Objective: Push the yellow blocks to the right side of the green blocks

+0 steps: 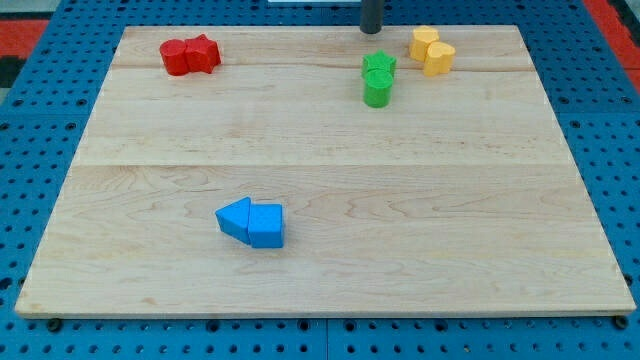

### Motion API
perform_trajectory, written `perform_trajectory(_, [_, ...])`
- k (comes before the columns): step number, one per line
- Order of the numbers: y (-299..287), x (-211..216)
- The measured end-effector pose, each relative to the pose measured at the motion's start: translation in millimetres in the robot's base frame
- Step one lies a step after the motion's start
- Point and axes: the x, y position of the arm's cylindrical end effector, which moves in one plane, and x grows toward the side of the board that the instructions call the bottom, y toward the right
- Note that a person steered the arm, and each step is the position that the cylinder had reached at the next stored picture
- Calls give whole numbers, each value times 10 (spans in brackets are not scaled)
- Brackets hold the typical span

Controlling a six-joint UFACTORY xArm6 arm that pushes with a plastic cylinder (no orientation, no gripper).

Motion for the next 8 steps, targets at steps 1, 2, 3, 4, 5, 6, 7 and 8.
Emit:
perform_trajectory(1, [552, 13])
perform_trajectory(2, [910, 46])
perform_trajectory(3, [947, 315])
perform_trajectory(4, [1023, 462])
perform_trajectory(5, [1124, -6])
perform_trajectory(6, [809, 5])
perform_trajectory(7, [287, 9])
perform_trajectory(8, [737, 391])
